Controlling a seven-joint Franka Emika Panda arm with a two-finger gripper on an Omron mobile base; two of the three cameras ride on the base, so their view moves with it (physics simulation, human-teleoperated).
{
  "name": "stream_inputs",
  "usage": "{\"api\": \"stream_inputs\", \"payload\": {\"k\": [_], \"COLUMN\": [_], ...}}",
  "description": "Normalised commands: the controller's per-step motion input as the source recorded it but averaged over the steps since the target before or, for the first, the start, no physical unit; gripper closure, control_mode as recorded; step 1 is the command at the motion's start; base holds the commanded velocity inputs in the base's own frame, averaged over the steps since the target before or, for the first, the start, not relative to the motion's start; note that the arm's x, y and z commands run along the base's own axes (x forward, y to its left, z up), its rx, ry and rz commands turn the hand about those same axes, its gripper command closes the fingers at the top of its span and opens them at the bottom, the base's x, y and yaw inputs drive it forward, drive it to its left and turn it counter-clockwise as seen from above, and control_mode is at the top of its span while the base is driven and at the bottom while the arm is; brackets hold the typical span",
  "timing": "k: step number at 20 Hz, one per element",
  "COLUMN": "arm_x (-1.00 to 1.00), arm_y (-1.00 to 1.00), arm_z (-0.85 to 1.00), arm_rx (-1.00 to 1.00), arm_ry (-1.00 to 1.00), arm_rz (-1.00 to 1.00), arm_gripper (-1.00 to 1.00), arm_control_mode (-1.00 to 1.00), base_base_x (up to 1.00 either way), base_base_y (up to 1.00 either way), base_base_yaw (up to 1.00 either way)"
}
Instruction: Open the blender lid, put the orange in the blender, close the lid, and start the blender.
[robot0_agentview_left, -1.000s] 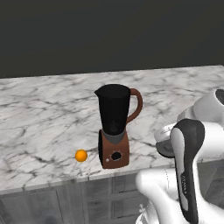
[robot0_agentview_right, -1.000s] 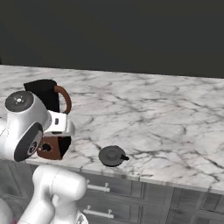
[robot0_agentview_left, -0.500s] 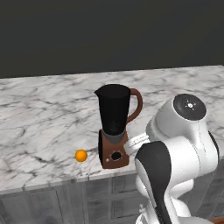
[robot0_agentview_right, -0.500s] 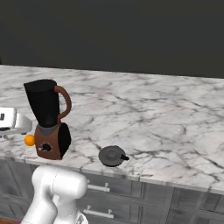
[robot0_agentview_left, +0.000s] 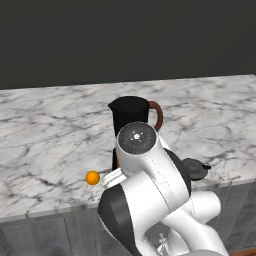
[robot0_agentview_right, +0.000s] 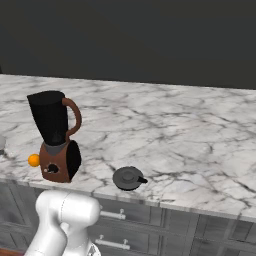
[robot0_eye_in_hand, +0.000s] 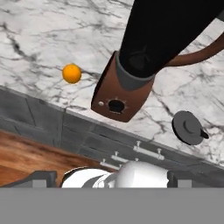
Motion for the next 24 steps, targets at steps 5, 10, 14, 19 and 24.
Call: {"api": "stream_inputs", "payload": {"k": [5, 10, 14, 19, 24], "arm_x": [0.02, 0.00, 0.00, 0.20, 0.63], "arm_y": [0.36, 0.48, 0.46, 0.32, 0.00], "arm_z": [-0.10, -0.05, -0.11, -0.16, -0.38], "arm_rx": [-0.17, -0.16, -0.15, -0.17, -0.03], "arm_ry": [0.07, 0.04, 0.03, 0.11, 0.04], "arm_rz": [-0.06, -0.02, -0.01, 0.00, 0.09], "arm_gripper": [-1.00, -1.00, -1.00, -1.00, -1.00], "arm_control_mode": [-1.00, -1.00, -1.00, -1.00, -1.00], "base_base_x": [0.00, 0.00, 0.00, 0.00, 0.00], "base_base_y": [0.00, 0.00, 0.00, 0.00, 0.00], "base_base_yaw": [0.00, 0.00, 0.00, 0.00, 0.00]}}
